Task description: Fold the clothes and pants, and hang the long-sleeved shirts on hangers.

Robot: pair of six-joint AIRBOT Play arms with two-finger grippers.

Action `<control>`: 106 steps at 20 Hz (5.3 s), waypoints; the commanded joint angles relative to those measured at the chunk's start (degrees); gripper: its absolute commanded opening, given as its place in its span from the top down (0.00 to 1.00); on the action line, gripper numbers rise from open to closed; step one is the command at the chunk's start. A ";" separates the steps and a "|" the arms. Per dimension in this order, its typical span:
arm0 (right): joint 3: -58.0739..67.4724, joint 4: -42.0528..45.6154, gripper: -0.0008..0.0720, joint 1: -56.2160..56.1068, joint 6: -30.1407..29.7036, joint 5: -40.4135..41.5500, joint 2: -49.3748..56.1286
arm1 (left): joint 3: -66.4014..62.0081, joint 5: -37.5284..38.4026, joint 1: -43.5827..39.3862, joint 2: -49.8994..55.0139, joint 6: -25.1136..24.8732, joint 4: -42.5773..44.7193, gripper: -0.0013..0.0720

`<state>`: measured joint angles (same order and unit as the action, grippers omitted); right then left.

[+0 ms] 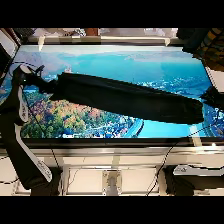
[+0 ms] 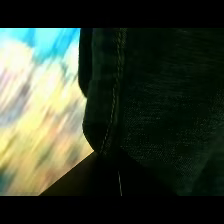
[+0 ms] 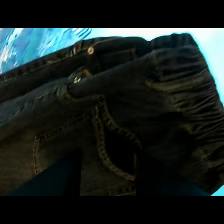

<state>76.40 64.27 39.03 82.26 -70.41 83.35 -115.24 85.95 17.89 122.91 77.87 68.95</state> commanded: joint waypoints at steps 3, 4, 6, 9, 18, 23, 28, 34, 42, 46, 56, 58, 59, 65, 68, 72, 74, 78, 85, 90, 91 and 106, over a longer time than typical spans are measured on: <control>0.02 -0.04 0.51 -9.42 -3.06 -4.39 -0.02 | 16.20 4.26 5.46 -14.16 -2.60 6.75 0.95; 0.00 -0.11 0.51 -12.00 -3.82 -5.05 -0.02 | 22.67 2.34 6.62 -18.27 -3.32 9.51 0.95; -0.39 -0.07 0.51 -17.27 -3.98 -5.11 -0.15 | 35.65 -2.08 9.05 -25.75 -5.35 12.66 0.94; -0.48 -0.04 0.51 -25.70 -3.96 -5.55 -0.15 | 53.20 -10.49 14.14 -35.10 -6.25 12.98 0.94; -6.84 0.50 0.65 -51.98 -3.56 4.02 0.85 | 60.74 -14.80 22.51 -49.09 -21.97 -2.71 0.65; -7.45 -0.22 0.92 -59.30 -0.50 10.71 6.58 | 60.74 -11.63 12.83 -49.29 -28.70 -9.46 0.68; -7.43 -5.14 0.95 -62.71 2.43 23.61 13.03 | 60.74 -23.08 -2.34 -45.40 -26.62 -9.44 0.68; -6.12 -10.32 0.95 -62.55 3.23 40.19 16.28 | 60.72 -39.34 -8.55 -39.87 -18.86 -9.84 0.83; 7.65 -10.27 0.96 -60.50 8.59 53.44 23.26 | 60.63 -45.77 -8.57 -38.97 -20.37 -16.72 0.83; 11.21 -10.25 0.95 -57.00 8.59 48.24 23.26 | 60.63 -36.41 -8.63 -39.12 -25.05 -16.79 0.83; 11.47 4.48 0.95 -55.43 2.47 26.27 18.58 | 60.70 -33.33 -2.56 -46.69 -25.33 -22.69 0.94; 11.47 8.50 0.95 -54.47 2.58 23.61 15.50 | 60.76 -32.74 2.58 -50.53 -23.63 -21.35 0.94; 11.47 9.33 0.95 -53.70 2.69 21.88 13.77 | 60.76 -31.65 5.62 -52.39 -22.01 -20.09 0.94; 11.47 12.17 0.87 -49.33 1.73 7.43 2.60 | 60.81 -14.64 25.27 -52.37 -22.86 -16.13 0.87; 11.47 13.11 0.76 -47.04 0.55 -2.27 -1.53 | 60.81 -14.05 33.64 -48.57 -25.09 -24.15 0.41; 11.47 13.53 0.76 -44.92 0.55 -11.76 -3.96 | 60.61 -14.05 36.92 -40.94 -27.76 -19.54 0.20; 11.47 13.79 0.76 -44.65 0.55 -14.40 -4.07 | 59.67 -13.33 36.87 -36.70 -27.76 -17.88 0.19; 11.47 13.86 0.76 -44.65 0.57 -15.58 -4.07 | 56.43 -12.33 36.92 -32.59 -27.76 -16.02 0.19; 11.47 13.81 0.76 -44.65 0.74 -15.63 -4.07 | 54.18 -13.27 36.46 -31.61 -28.24 -14.05 0.19; 11.47 13.84 0.76 -44.65 0.76 -15.61 -4.09 | 54.16 -12.13 35.69 -29.16 -28.50 -14.08 0.19; 11.47 13.84 0.76 -44.65 0.76 -15.56 -4.09 | 54.16 -11.76 35.39 -28.48 -28.76 -14.05 0.19; 11.47 13.81 0.76 -44.65 0.76 -15.47 -4.09 | 51.41 -7.80 19.96 -22.51 -26.08 -11.50 0.94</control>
<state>87.83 78.11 -5.65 83.02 -85.89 79.31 -62.67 77.60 39.33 100.29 49.58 54.74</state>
